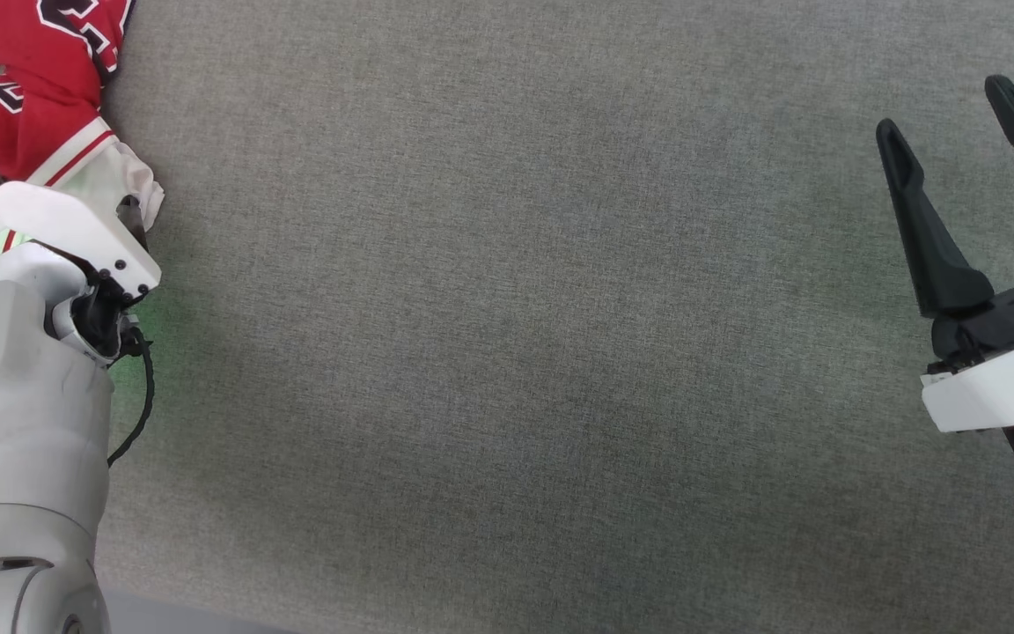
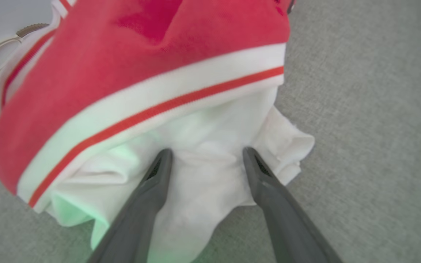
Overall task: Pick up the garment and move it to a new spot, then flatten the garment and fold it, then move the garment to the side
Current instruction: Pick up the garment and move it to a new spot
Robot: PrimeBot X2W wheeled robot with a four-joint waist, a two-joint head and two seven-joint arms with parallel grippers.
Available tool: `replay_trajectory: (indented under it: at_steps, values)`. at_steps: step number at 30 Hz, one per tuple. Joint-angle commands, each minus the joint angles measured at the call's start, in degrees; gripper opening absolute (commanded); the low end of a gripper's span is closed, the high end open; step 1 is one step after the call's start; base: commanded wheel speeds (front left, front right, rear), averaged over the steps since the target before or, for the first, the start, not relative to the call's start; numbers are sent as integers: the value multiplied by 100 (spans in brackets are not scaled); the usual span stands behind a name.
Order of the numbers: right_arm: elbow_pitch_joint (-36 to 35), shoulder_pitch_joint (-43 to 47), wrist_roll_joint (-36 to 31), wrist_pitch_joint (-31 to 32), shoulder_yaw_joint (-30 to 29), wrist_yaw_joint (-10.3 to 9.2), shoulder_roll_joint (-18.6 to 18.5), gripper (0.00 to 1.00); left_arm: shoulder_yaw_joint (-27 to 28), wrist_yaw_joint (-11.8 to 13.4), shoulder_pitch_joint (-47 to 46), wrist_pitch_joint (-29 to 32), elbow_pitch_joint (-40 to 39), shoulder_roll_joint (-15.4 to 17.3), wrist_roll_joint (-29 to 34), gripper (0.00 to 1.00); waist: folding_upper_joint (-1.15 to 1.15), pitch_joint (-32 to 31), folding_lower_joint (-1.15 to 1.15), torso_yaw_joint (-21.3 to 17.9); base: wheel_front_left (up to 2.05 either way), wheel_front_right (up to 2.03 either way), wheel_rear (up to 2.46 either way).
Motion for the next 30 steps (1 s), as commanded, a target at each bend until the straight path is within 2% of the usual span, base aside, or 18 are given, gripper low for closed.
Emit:
replay_trajectory:
  at_steps: [1,2,3,6,15,30]
  values:
    - [-33,-64,-36,19,9,1,9,100,-19,40,72,76,80,-59,2,100,0,3,0,-1,0,0,0]
    - [-32,-67,-36,22,21,1,5,100,-43,43,80,145,82,-53,12,26,0,4,0,-1,0,0,0]
    - [-29,-75,-38,26,26,1,-1,100,-65,22,80,178,86,-71,22,0,0,3,0,2,0,0,0]
    - [-16,-116,-39,34,22,1,-13,100,-126,20,20,176,83,1,57,0,0,13,0,23,0,0,0]
    - [165,-63,-25,-152,-152,1,101,100,-250,-184,-343,-553,-61,303,157,0,0,-211,0,142,0,0,0]
    - [668,350,-29,-777,-515,1,631,100,-888,-573,-1159,-1267,-555,812,672,0,0,-1158,0,401,0,0,0]
